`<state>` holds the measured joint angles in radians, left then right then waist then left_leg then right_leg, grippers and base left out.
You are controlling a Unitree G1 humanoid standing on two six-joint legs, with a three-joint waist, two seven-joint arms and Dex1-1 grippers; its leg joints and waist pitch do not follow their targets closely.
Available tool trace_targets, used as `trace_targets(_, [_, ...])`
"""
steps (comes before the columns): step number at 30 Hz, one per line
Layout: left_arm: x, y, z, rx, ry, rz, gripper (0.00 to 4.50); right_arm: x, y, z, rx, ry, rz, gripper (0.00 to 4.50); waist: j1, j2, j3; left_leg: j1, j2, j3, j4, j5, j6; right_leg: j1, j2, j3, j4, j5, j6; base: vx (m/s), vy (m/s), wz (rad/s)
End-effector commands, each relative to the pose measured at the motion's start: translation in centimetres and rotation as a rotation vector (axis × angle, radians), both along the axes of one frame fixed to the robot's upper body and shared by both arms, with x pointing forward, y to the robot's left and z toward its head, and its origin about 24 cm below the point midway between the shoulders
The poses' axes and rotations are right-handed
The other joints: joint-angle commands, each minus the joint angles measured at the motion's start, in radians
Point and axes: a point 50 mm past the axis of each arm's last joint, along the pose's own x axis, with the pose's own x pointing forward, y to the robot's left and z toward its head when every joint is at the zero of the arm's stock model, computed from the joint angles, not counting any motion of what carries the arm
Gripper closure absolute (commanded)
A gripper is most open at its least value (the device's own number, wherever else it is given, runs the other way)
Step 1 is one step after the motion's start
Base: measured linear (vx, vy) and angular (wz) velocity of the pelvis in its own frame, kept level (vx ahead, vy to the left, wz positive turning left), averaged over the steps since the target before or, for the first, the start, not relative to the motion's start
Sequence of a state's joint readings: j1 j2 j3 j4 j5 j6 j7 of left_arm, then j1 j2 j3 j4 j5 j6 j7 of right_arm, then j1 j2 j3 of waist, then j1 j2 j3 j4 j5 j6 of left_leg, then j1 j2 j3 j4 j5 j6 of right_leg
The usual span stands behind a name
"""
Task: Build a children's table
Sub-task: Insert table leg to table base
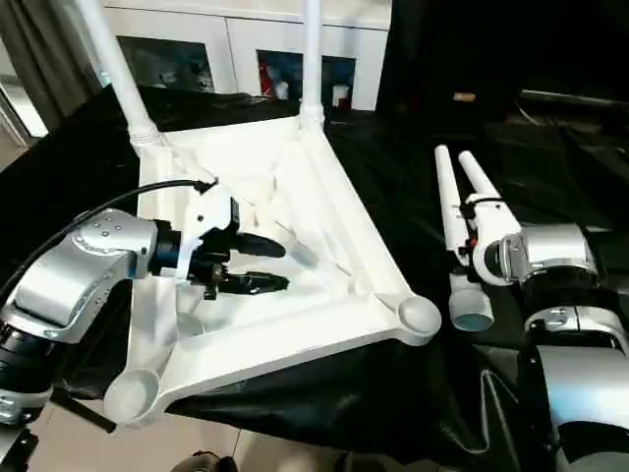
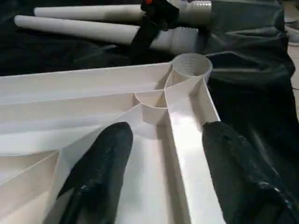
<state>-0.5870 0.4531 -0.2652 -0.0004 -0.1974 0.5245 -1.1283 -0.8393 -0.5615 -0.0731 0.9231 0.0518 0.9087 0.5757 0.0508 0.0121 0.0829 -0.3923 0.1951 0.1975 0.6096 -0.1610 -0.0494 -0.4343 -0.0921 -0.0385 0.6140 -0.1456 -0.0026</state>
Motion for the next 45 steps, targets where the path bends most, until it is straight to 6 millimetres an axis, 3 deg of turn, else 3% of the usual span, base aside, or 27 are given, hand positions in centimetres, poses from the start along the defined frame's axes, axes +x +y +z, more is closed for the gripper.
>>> trace_targets(1, [0.3, -0.1, 0.4, -0.008, -0.026, 0.025, 1.38, -0.8, 0.1, -1.6, 0.039, 0.056, -0.033, 1.39, 0.005, -0.009, -0.093, 0.022, 0.015, -0.004, -0.057, -0.232, -0.009, 0.059, -0.023, 0.019, -0.070, -0.286, -0.230, 0.000, 0.000, 0.00])
trace_targets(3, [0.5, -0.3, 0.4, -0.039, -0.020, 0.045, 1.07, -0.8, -0.1, -1.7, 0.040, 0.048, -0.052, 1.71, 0.006, -0.008, -0.093, 0.022, 0.015, -0.005, -0.057, -0.246, -0.015, 0.060, -0.024, 0.018, -0.070, -0.300, -0.224, 0.000, 0.000, 0.00])
trace_targets(11, [1.3, -1.3, 0.7, -0.151, -0.058, 0.122, 0.60, -1.0, -0.6, -1.6, 0.065, 0.009, -0.127, 2.27, 0.009, -0.011, -0.096, 0.020, 0.011, -0.005, -0.055, -0.247, -0.011, 0.061, -0.023, 0.016, -0.077, -0.317, -0.204, 0.000, 0.000, 0.00])
trace_targets(12, [1.3, -1.5, 0.6, -0.164, -0.065, 0.132, 0.58, -1.0, -0.7, -1.5, 0.069, 0.004, -0.135, 2.34, 0.009, -0.008, -0.097, 0.019, 0.011, -0.006, -0.055, -0.243, -0.011, 0.062, -0.024, 0.015, -0.076, -0.308, -0.206, 0.000, 0.000, 0.00])
trace_targets(14, [1.4, -1.6, 0.5, -0.157, -0.050, 0.140, 0.26, -1.0, -0.7, -1.5, 0.070, 0.000, -0.140, 2.55, 0.010, -0.011, -0.097, 0.018, 0.011, -0.005, -0.055, -0.240, -0.006, 0.063, -0.022, 0.015, -0.075, -0.304, -0.203, 0.000, 0.000, 0.00])
trace_targets(17, [2.6, -2.2, 0.6, -0.200, -0.106, 0.231, 0.17, -0.7, -0.9, -0.6, 0.082, -0.072, -0.171, 2.61, 0.011, -0.010, -0.097, 0.018, 0.008, -0.004, -0.054, -0.233, 0.000, 0.063, -0.019, 0.015, -0.079, -0.297, -0.194, 0.000, 0.000, 0.00])
trace_targets(21, [3.1, -2.6, 0.6, -0.171, -0.012, 0.258, 0.00, -0.3, -0.8, 0.5, 0.104, -0.179, -0.165, 2.64, 0.012, -0.014, -0.102, 0.016, 0.009, -0.006, -0.053, -0.205, 0.012, 0.065, -0.023, 0.014, -0.074, -0.282, -0.195, 0.000, 0.000, 0.00])
trace_targets(23, [3.8, -3.3, 1.6, -0.270, 0.079, 0.291, 0.00, 0.5, 0.8, 3.0, 0.236, -0.440, -0.047, 2.64, 0.014, -0.015, -0.103, 0.016, 0.007, -0.002, -0.050, -0.203, 0.021, 0.064, -0.026, 0.017, -0.075, -0.271, -0.195, 0.000, 0.000, 0.00])
trace_targets(26, [4.0, -3.7, 1.9, -0.317, 0.148, 0.303, 0.00, 0.4, 1.9, 4.0, 0.330, -0.521, 0.039, 2.64, 0.016, -0.016, -0.105, 0.010, 0.008, -0.006, -0.051, -0.180, 0.054, 0.073, -0.025, 0.013, -0.069, -0.224, -0.206, 0.000, 0.000, 0.00])
trace_targets(27, [4.5, -4.8, 2.8, -0.422, 0.278, 0.319, 0.00, -0.3, 4.4, 5.8, 0.496, -0.648, 0.207, 2.65, 0.013, -0.016, -0.104, 0.012, 0.008, -0.004, -0.050, -0.176, 0.064, 0.070, -0.022, 0.012, -0.070, -0.224, -0.216, 0.000, 0.000, 0.00])
trace_targets(28, [4.5, -4.8, 2.8, -0.422, 0.278, 0.319, 0.00, -0.3, 4.4, 5.8, 0.496, -0.648, 0.207, 2.65, 0.024, -0.012, -0.105, 0.020, 0.010, -0.001, -0.046, -0.183, 0.078, 0.066, -0.024, 0.015, -0.073, -0.221, -0.223, 0.000, 0.000, 0.00])
trace_targets(29, [4.8, -5.3, 3.1, -0.465, 0.334, 0.330, 0.00, -0.7, 5.5, 6.4, 0.545, -0.690, 0.280, 2.65, 0.021, -0.014, -0.106, 0.008, 0.009, -0.006, -0.049, -0.158, 0.089, 0.074, -0.024, 0.010, -0.069, -0.212, -0.227, 0.000, 0.000, 0.00])
trace_targets(30, [4.8, -5.3, 3.1, -0.465, 0.334, 0.330, 0.00, -0.7, 5.5, 6.4, 0.545, -0.690, 0.280, 2.65, 0.025, -0.011, -0.105, 0.014, 0.009, -0.002, -0.048, -0.162, 0.089, 0.067, -0.023, 0.011, -0.074, -0.216, -0.224, 0.000, 0.000, 0.00])
trace_targets(32, [4.8, -5.3, 3.1, -0.465, 0.334, 0.330, 0.00, -0.7, 5.5, 6.4, 0.545, -0.690, 0.280, 2.65, 0.025, -0.012, -0.105, 0.014, 0.010, -0.007, -0.050, -0.158, 0.087, 0.068, -0.025, 0.009, -0.075, -0.236, -0.228, 0.000, 0.000, 0.00])
trace_targets(33, [5.4, -6.3, 3.9, -0.564, 0.440, 0.347, 0.00, -1.6, 7.7, 7.0, 0.628, -0.755, 0.386, 2.65, 0.025, -0.006, -0.102, 0.015, 0.007, -0.003, -0.049, -0.174, 0.081, 0.065, -0.023, 0.011, -0.082, -0.256, -0.220, 0.000, 0.000, 0.00])
trace_targets(34, [5.5, -6.6, 4.3, -0.600, 0.476, 0.342, 0.00, -1.9, 8.4, 7.0, 0.651, -0.762, 0.413, 2.65, 0.032, -0.006, -0.105, 0.020, 0.008, -0.006, -0.050, -0.181, 0.076, 0.065, -0.025, 0.009, -0.082, -0.268, -0.213, 0.000, 0.000, 0.00])
trace_targets(36, [5.6, -6.8, 4.7, -0.646, 0.524, 0.336, 0.00, -2.4, 9.3, 7.0, 0.669, -0.767, 0.456, 2.65, 0.033, -0.008, -0.106, 0.014, 0.008, -0.010, -0.053, -0.181, 0.065, 0.069, -0.027, 0.007, -0.081, -0.278, -0.203, 0.000, 0.000, 0.00])
trace_targets(37, [5.7, -6.9, 5.0, -0.671, 0.549, 0.334, 0.00, -2.8, 10.1, 6.8, 0.682, -0.760, 0.500, 2.65, 0.038, -0.007, -0.105, 0.022, 0.012, -0.009, -0.053, -0.191, 0.062, 0.062, -0.027, 0.008, -0.086, -0.284, -0.205, 0.000, 0.000, 0.00])
trace_targets(39, [5.8, -7.0, 5.2, -0.681, 0.565, 0.337, 0.00, -3.1, 10.6, 6.8, 0.691, -0.756, 0.529, 2.65, 0.040, -0.008, -0.102, 0.015, 0.010, -0.011, -0.056, -0.193, 0.058, 0.065, -0.026, 0.008, -0.085, -0.287, -0.194, 0.000, 0.000, 0.00])
trace_targets(45, [5.9, -7.1, 4.7, -0.692, 0.606, 0.374, 0.00, -4.0, 12.7, 5.6, 0.657, -0.706, 0.627, 2.65, 0.041, -0.008, -0.102, 0.012, 0.009, -0.013, -0.058, -0.194, 0.047, 0.064, -0.031, 0.009, -0.089, -0.318, -0.163, 0.000, 0.000, 0.00])
